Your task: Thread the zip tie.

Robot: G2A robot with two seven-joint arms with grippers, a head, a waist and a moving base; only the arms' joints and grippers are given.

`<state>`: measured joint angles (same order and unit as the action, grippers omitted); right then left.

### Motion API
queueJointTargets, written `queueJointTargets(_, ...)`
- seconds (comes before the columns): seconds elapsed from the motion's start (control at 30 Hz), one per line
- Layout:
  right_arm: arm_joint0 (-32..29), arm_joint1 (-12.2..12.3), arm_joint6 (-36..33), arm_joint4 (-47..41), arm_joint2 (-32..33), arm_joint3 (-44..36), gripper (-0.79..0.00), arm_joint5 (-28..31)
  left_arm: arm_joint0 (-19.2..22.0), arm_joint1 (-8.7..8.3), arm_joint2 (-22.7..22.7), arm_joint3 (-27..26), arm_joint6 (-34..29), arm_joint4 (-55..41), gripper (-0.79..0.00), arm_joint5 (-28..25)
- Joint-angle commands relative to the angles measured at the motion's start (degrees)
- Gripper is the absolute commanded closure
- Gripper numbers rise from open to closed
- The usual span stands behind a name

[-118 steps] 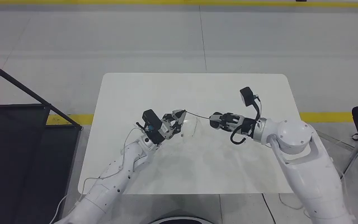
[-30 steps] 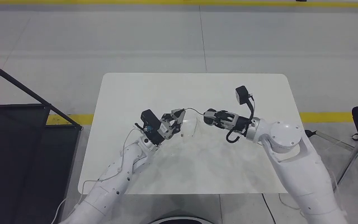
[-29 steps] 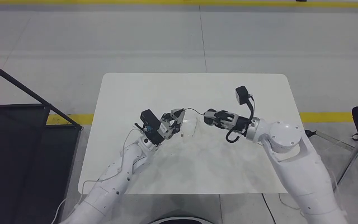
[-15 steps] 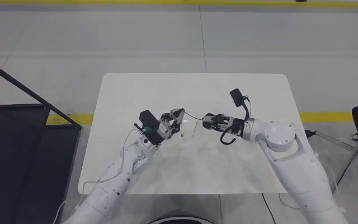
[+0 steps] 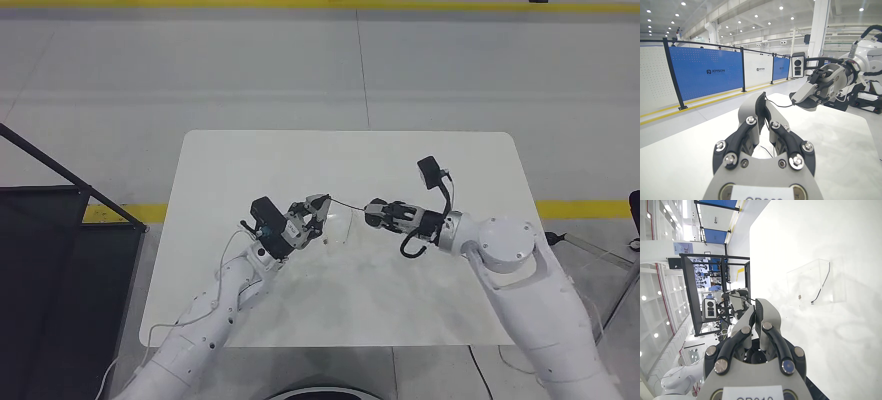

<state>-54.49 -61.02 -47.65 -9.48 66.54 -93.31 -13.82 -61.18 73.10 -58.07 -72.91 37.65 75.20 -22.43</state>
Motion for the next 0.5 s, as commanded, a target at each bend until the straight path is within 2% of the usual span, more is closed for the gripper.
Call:
queueJointTargets(0.0,-0.42,0.08,0.33,0.04,0.50,-0.37,0.000,0.20,-0.07,0.03,-0.14,-0.02,0.02,0.03,0.000,-0.13)
queueJointTargets(0.47,-6.20,1.14,0.94,-0.55,6.09,-6.20,0.000,2.93,-0.26,0.24,-0.38,-0.04,-0.55,0.76,0.000,-0.38)
